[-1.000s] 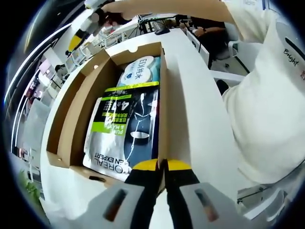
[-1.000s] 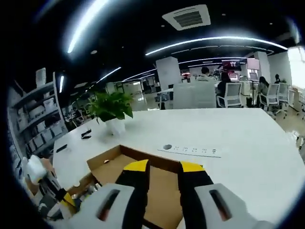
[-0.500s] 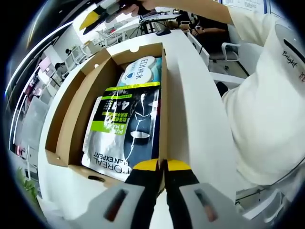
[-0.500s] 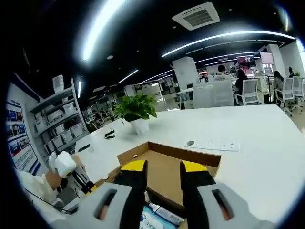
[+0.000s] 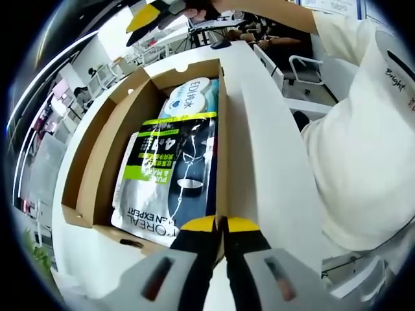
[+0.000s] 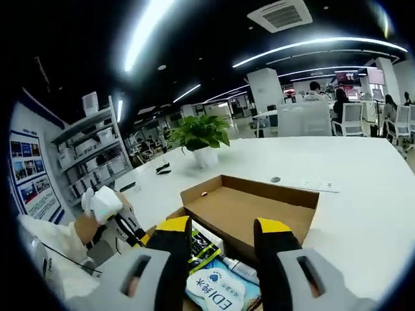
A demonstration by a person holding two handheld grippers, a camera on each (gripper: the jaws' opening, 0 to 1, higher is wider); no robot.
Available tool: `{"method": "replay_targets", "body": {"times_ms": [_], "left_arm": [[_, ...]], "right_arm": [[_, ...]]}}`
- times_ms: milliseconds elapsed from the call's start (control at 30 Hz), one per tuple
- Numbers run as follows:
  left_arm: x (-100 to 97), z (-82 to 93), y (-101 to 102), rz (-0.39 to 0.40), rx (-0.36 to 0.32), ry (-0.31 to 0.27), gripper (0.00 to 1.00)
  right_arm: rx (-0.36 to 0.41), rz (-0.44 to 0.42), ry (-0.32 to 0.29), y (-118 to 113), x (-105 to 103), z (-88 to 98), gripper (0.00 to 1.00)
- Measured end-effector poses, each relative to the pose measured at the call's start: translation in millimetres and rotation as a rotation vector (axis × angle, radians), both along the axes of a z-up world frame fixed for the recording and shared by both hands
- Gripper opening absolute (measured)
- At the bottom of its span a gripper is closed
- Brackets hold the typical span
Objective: Operate the shoe box by opening the lid, removing the specified soft item, and placing it in the target area until the item is outside and the box remains undamaged.
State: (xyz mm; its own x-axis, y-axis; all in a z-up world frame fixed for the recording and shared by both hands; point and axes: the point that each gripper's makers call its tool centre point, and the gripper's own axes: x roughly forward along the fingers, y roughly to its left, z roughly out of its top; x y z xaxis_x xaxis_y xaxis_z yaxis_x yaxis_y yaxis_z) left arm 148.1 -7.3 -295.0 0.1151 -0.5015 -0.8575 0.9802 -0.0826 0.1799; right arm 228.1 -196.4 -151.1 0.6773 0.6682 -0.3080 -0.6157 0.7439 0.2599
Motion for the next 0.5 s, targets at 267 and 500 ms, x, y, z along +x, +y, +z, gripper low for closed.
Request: {"method": "replay_targets", "body": {"times_ms": [267,500], "left_arm": [[-0.2,0.0,-0.4,0.009,0.009,0.019,0.03],[-0.5,0.2,-0.8,0.001,0.008,0.019,0.03]], "right_arm": [[0.036,0.070,0.009,14.4,-10.6,-1.8,0.46],[0.225,0.061,0.131,15.7,-11.6,-1.3,0.25]]}}
